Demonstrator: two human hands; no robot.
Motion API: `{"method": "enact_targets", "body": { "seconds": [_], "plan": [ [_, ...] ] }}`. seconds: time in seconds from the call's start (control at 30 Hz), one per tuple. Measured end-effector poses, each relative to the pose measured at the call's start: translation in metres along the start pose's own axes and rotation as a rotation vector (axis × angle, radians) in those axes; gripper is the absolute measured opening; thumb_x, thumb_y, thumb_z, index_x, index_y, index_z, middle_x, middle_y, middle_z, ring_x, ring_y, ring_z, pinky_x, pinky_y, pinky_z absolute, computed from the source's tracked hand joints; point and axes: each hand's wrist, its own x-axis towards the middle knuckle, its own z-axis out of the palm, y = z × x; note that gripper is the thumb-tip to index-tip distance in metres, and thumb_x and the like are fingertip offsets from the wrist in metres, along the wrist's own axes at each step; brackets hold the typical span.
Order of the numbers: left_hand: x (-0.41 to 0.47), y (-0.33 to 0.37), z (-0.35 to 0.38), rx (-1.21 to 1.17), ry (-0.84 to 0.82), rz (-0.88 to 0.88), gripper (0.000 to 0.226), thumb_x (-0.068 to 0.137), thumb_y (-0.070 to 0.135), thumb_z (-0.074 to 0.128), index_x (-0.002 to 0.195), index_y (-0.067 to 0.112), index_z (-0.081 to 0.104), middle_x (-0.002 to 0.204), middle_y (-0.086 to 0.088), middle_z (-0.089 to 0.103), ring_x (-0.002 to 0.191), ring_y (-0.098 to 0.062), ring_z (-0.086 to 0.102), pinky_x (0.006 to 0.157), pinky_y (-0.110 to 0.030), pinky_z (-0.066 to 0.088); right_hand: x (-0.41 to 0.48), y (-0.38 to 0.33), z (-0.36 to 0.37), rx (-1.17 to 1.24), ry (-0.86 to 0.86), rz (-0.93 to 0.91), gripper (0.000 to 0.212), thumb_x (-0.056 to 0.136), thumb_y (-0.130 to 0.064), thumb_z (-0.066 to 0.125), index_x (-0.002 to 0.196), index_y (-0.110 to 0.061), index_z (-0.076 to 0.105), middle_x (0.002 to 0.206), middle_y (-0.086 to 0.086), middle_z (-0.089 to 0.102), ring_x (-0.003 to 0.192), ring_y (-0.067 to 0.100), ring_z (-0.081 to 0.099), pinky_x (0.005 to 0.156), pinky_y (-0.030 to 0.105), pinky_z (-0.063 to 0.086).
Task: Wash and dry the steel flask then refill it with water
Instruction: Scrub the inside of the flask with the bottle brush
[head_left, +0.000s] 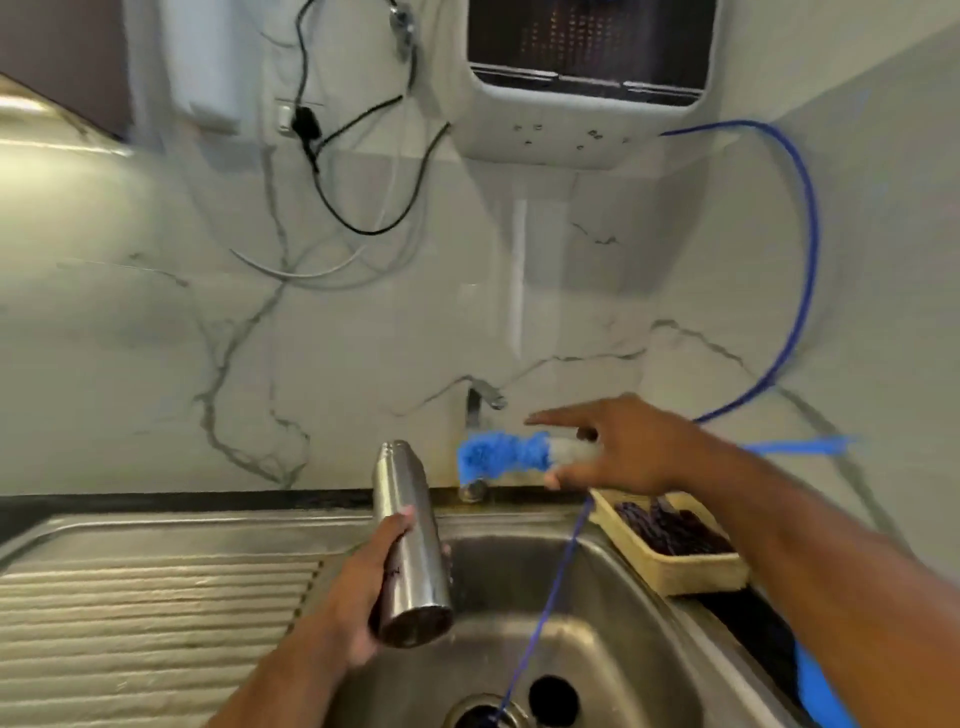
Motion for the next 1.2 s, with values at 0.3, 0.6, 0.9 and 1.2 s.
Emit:
{"method": "enact_targets", "body": {
  "seconds": [0.3,0.6,0.9,1.2],
  "plan": [
    [0.032,-0.009,-0.016,-0.105,-0.12,-0.18,0.069,0.096,0.06,0.049,0.122,-0.002,0.065,0.096,-0.03,0.069,0.077,-0.043,0.068,0.072,-0.049,0.058,0.013,0.014,0.144,0.522,-0.073,-0.241,0.057,0.082,-0.042,0.084,0.133,-0.051,0.062,0.13,-0.029,0.064,0.125,-0.009,0.055,0.108,0.017,0.043],
    [0.033,-0.01,-0.019,0.017,-0.111,-0.171,0.062,0.096,0.051,0.048,0.127,-0.002,0.058,0.095,-0.029,0.069,0.068,-0.037,0.068,0.058,-0.038,0.06,0.012,0.016,0.167,0.409,-0.015,-0.225,0.063,0.086,-0.056,0.073,0.134,-0.075,0.038,0.122,-0.023,0.059,0.111,-0.003,0.056,0.095,0.026,0.049],
    [0.026,-0.009,-0.019,0.044,-0.107,-0.154,0.064,0.091,0.05,0.051,0.13,0.001,0.058,0.103,-0.029,0.067,0.076,-0.038,0.067,0.069,-0.043,0.056,0.01,0.021,0.175,0.358,0.048,-0.176,0.067,0.086,-0.063,0.068,0.137,-0.078,0.027,0.125,-0.02,0.059,0.109,-0.004,0.053,0.092,0.018,0.047],
    [0.03,-0.012,-0.018,0.103,-0.246,-0.166,0.061,0.1,0.052,0.041,0.125,0.001,0.062,0.104,-0.035,0.066,0.074,-0.04,0.067,0.066,-0.043,0.058,0.017,0.027,0.182,0.354,0.255,0.021,0.069,0.088,-0.068,0.061,0.147,-0.068,0.025,0.136,-0.015,0.06,0.121,0.003,0.054,0.104,0.038,0.05]
  ]
}}
